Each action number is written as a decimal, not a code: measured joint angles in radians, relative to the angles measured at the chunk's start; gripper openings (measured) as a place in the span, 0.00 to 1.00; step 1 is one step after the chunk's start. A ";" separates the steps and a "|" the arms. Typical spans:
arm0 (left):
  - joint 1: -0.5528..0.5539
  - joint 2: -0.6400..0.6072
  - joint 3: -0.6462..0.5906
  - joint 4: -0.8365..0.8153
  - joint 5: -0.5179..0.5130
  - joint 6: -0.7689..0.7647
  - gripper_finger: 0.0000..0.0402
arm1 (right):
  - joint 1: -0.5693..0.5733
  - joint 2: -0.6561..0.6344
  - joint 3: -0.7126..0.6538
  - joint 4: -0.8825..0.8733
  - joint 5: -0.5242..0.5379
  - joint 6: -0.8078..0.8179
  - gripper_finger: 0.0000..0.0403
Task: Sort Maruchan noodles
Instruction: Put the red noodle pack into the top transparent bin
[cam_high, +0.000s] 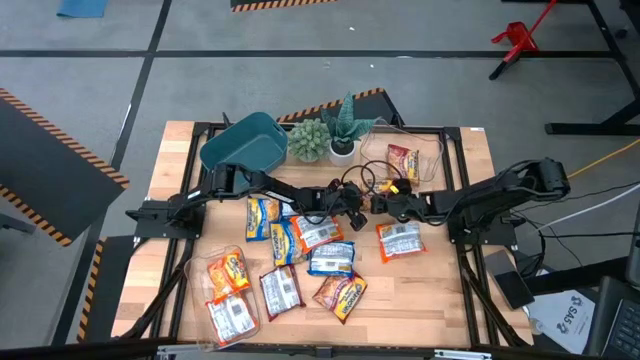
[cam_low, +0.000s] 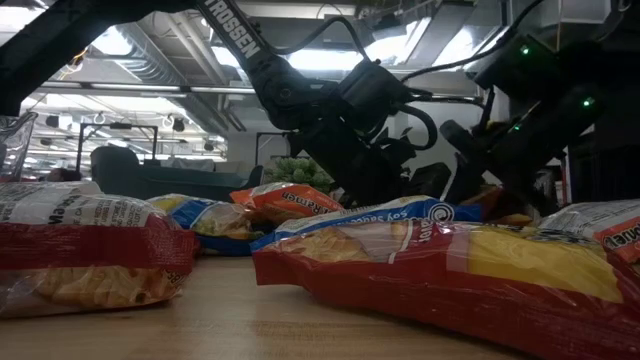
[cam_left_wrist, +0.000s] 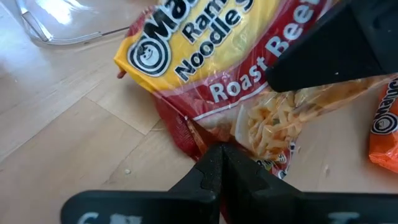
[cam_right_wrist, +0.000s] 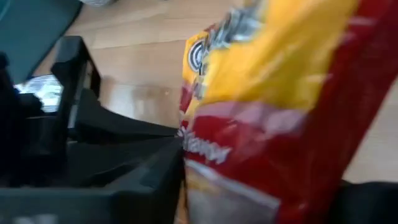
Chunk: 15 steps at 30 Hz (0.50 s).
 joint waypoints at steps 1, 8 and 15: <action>0.000 0.000 0.000 0.000 0.001 0.000 0.00 | 0.000 -0.001 0.001 0.003 0.000 0.000 0.33; -0.001 -0.023 -0.002 -0.020 0.076 -0.004 0.00 | 0.001 -0.001 0.000 0.023 -0.019 0.000 0.27; -0.035 -0.111 -0.006 -0.142 0.115 -0.008 0.00 | 0.003 -0.013 0.001 0.027 -0.053 -0.013 0.27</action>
